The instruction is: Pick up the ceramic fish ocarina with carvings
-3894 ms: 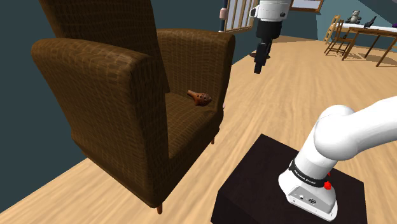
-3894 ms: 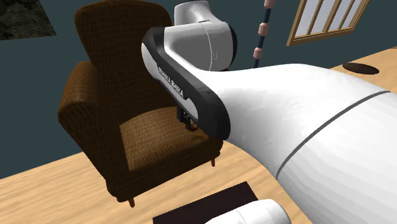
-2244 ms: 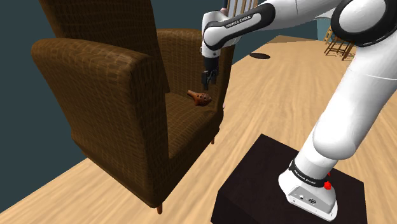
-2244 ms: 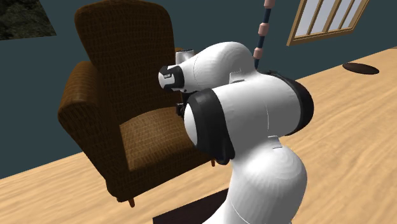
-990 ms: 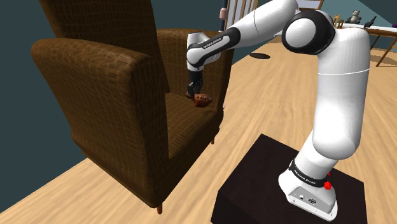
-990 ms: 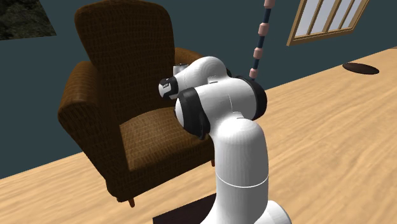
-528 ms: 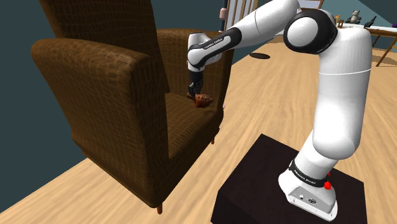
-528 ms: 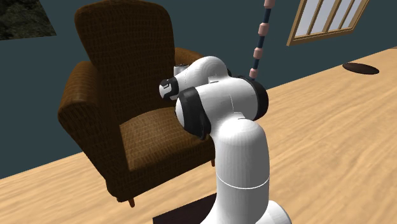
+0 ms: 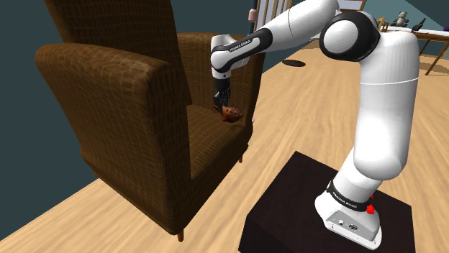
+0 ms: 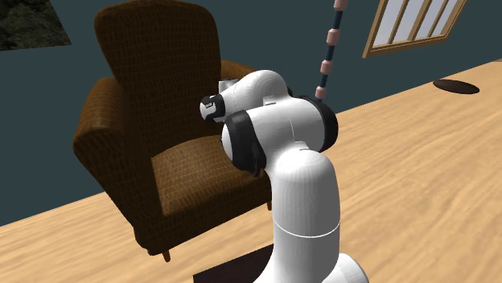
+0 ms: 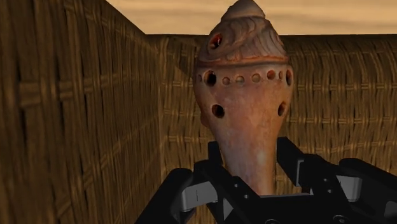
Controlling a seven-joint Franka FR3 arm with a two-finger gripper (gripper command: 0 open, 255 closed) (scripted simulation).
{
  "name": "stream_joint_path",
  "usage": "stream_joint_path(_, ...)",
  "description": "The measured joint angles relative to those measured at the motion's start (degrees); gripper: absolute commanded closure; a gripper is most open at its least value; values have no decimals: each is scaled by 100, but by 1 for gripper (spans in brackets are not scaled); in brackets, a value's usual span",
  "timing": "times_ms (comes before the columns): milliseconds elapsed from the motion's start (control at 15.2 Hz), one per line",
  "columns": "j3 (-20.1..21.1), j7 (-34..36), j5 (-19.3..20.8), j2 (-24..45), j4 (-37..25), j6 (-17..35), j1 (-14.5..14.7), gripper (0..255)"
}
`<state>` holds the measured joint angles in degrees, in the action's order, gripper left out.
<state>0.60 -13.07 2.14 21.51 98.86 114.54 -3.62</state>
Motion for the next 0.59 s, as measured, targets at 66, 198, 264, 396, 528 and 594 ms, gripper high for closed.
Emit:
stream_joint_path(66, 10, -38, -5, -22, -16, -89, -11, 255)
stream_joint_path(198, 13, -12, -4, -86, -84, -303, -12, 255)
stream_joint_path(264, 17, -17, -6, -104, -110, -335, -17, 255)
stream_joint_path(396, 19, 22, -3, -168, -213, -428, -12, 255)
stream_joint_path(528, 27, 12, -6, -192, -320, -576, -18, 255)
stream_joint_path(594, 32, -16, -7, -189, -370, -687, -26, 255)
